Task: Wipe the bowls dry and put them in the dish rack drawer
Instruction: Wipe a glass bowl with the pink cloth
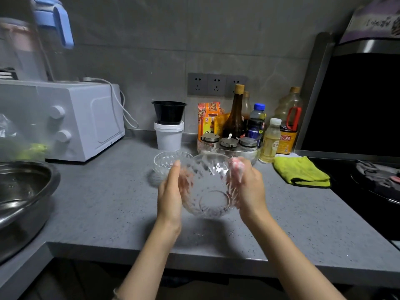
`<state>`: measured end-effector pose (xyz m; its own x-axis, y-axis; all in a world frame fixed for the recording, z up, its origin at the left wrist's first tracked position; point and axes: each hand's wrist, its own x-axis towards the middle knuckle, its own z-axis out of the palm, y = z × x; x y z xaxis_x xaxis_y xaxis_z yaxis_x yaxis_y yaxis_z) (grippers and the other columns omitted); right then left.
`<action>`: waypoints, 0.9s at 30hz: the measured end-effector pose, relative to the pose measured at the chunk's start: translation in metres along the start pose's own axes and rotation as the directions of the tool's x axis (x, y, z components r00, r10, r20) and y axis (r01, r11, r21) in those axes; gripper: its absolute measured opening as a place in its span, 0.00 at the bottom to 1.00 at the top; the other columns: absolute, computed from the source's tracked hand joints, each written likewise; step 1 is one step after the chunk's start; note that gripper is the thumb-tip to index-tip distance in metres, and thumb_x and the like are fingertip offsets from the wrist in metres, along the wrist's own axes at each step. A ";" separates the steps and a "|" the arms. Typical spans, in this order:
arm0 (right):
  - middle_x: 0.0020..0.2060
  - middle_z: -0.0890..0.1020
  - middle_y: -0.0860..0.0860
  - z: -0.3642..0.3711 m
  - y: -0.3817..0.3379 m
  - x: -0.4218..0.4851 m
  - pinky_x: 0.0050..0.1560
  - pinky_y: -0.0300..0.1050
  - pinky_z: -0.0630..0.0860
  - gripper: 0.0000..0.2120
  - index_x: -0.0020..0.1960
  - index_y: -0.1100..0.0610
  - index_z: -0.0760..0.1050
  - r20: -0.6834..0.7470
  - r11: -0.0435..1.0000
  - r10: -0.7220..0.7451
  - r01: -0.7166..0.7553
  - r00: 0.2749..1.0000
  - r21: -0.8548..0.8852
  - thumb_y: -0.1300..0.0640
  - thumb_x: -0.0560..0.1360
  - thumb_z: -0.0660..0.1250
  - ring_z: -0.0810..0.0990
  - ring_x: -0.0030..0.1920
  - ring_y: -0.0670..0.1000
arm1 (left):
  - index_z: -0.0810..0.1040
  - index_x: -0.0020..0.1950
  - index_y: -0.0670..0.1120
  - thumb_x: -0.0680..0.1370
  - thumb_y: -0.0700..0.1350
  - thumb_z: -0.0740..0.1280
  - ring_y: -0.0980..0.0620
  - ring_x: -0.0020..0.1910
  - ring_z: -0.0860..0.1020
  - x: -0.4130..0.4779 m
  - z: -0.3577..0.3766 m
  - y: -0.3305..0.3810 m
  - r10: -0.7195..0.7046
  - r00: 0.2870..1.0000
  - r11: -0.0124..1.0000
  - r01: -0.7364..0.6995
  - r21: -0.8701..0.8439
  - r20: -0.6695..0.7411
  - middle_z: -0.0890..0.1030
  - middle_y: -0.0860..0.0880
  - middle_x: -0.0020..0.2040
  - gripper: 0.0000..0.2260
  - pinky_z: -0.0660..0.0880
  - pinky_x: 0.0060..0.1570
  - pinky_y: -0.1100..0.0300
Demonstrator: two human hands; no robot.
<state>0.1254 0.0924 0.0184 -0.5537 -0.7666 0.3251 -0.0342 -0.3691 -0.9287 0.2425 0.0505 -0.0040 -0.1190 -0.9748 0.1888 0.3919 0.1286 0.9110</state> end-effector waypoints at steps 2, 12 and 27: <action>0.26 0.71 0.58 -0.003 -0.001 0.005 0.31 0.42 0.62 0.21 0.29 0.60 0.71 0.113 0.984 -0.103 0.118 0.988 -0.134 0.46 0.73 0.59 0.66 0.29 0.52 | 0.79 0.41 0.40 0.77 0.57 0.60 0.53 0.39 0.80 0.003 -0.001 0.011 0.066 0.994 0.992 -0.076 0.102 0.092 0.82 0.48 0.38 0.21 0.76 0.41 0.64; 0.61 0.75 0.42 -0.003 0.022 -0.025 0.58 0.28 0.67 0.21 0.66 0.48 0.71 0.213 0.858 -0.402 0.448 0.890 -0.250 0.44 0.79 0.49 0.72 0.61 0.37 | 0.79 0.35 0.36 0.77 0.50 0.66 0.43 0.29 0.81 0.000 0.006 0.021 0.053 0.998 0.999 -0.053 0.001 -0.024 0.81 0.39 0.30 0.18 0.78 0.33 0.57; 0.53 0.80 0.39 0.009 0.003 -0.008 0.56 0.42 0.75 0.13 0.56 0.43 0.77 0.015 0.961 -0.262 0.262 0.965 -0.091 0.51 0.81 0.54 0.77 0.56 0.38 | 0.79 0.37 0.46 0.78 0.50 0.64 0.54 0.33 0.82 -0.007 0.023 0.006 -0.025 0.977 0.969 -0.028 -0.244 -0.212 0.83 0.52 0.32 0.12 0.79 0.32 0.61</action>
<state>0.1372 0.0929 0.0147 -0.5129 -0.6508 0.5599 -0.2536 -0.5082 -0.8231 0.2244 0.0627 0.0086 0.0676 -0.9942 0.0840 0.6057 0.1078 0.7884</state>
